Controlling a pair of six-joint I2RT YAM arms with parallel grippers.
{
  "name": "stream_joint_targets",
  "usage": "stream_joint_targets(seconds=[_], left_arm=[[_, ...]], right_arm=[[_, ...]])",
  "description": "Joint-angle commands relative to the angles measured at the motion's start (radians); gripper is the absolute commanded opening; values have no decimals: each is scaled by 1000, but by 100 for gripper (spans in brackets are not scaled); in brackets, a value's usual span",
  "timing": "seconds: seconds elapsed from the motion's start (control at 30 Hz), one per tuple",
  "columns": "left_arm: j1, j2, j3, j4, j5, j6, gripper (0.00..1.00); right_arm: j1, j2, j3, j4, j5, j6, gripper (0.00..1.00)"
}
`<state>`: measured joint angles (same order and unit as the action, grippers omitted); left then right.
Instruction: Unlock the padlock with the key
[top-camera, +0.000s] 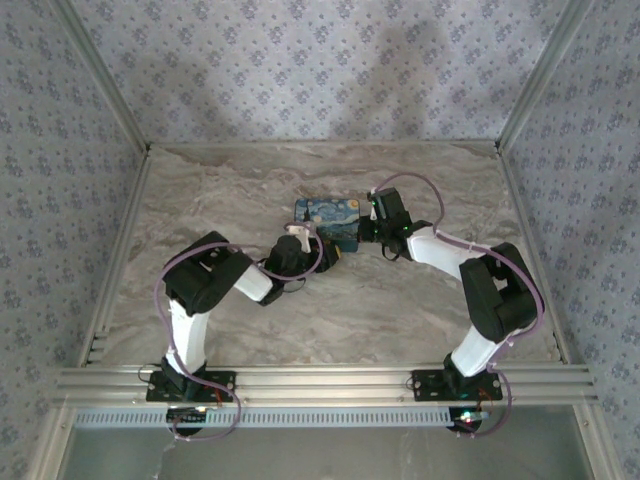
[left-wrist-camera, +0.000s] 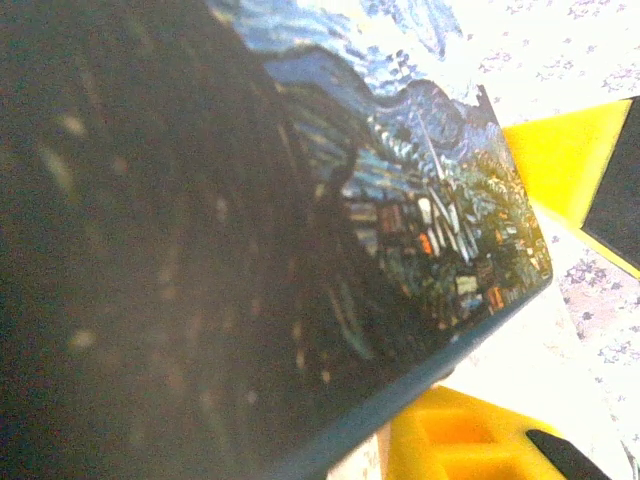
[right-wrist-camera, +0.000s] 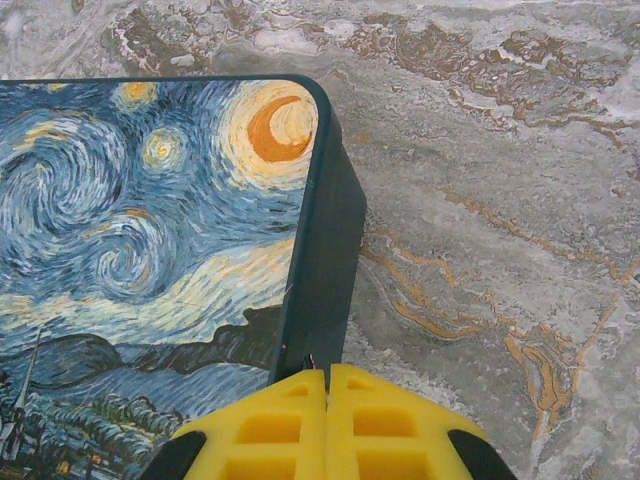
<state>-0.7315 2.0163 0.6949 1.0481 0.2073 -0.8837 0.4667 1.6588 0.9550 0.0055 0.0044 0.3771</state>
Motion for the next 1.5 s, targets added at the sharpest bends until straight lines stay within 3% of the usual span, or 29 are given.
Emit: stream_joint_targets(seconds=[0.0, 0.13, 0.2, 0.4, 0.8, 1.03, 1.47], left_arm=[[8, 101, -51, -211, 4, -117, 24], [8, 117, -43, -209, 10, -119, 21], [9, 120, -39, -211, 24, -112, 14], [21, 109, -38, -263, 79, -110, 12], [105, 64, 52, -642, 383, -11, 6], [156, 34, 148, -934, 517, 133, 5], [185, -19, 234, -1075, 642, 169, 4]], right_arm=[[31, 29, 27, -4, -35, 0, 0], [35, 29, 25, -4, -31, 0, 0], [35, 26, 21, -3, -27, -1, 0], [33, 22, 16, -1, -24, -2, 0], [15, 21, 18, 10, -31, -9, 0], [-1, -17, -3, 5, -38, -23, 0], [-58, -213, -121, 23, -150, -21, 0]])
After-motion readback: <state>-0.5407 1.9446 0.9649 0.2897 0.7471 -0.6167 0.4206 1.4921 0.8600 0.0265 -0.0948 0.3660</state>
